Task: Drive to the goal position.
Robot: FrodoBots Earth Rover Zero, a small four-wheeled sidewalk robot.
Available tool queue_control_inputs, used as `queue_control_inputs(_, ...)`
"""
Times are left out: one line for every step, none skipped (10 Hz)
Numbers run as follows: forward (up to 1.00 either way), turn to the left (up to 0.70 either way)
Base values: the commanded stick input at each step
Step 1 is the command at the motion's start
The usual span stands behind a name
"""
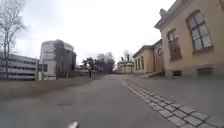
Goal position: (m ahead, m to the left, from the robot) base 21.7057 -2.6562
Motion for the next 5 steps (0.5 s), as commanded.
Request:
queue_control_inputs(0.7, 0.0)
queue_control_inputs(0.7, 0.0)
queue_control_inputs(0.7, 0.0)
queue_control_inputs(0.7, 0.0)
queue_control_inputs(0.7, 0.0)
